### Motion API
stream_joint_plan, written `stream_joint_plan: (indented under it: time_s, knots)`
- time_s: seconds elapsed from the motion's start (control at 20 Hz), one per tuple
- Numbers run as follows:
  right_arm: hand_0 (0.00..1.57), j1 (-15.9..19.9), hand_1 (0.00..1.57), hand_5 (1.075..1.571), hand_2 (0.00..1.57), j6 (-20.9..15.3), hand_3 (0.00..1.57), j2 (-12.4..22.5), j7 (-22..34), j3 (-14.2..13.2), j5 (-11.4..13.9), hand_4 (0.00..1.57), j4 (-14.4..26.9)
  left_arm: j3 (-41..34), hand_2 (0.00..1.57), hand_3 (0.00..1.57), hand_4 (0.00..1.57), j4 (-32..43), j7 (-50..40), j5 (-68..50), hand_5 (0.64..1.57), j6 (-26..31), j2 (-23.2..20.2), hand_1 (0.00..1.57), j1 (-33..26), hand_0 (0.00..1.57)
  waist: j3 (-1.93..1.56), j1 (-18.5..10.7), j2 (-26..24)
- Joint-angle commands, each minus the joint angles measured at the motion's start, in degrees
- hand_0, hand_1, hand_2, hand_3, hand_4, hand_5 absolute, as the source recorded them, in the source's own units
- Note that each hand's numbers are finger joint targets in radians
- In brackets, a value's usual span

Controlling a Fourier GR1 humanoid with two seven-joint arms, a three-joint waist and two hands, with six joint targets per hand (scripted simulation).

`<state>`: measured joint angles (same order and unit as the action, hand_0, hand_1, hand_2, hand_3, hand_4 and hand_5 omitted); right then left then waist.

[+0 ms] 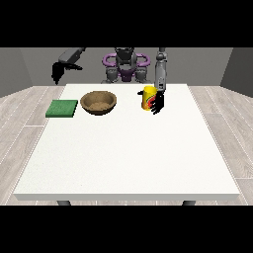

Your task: Pick the cup and pour the ball into the bowl, then pick the bowl and place it on the pad

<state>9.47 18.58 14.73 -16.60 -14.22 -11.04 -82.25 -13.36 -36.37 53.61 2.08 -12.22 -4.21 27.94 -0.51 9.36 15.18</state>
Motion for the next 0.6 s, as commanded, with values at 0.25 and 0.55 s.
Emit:
stream_joint_plan:
  time_s: [0.25,0.55]
  knots:
    - [0.0,0.4,0.0,1.57,0.0,1.4,0.0,3.1,2.4,-2.8,-2.0,0.0,1.7,3.3,1.57,1.57,1.5,2.9,1.4,7.0,1.241,-12.2,3.5,1.33,-2.9,1.33,0.52,0.1,-2.2]
    - [0.0,-1.3,0.0,1.569,0.0,2.4,0.0,5.2,5.8,-4.8,-2.7,0.0,9.0,9.1,1.57,1.57,1.57,0.8,-15.2,16.1,1.341,-14.4,-6.9,1.38,-0.2,1.38,0.31,-4.5,-14.6]
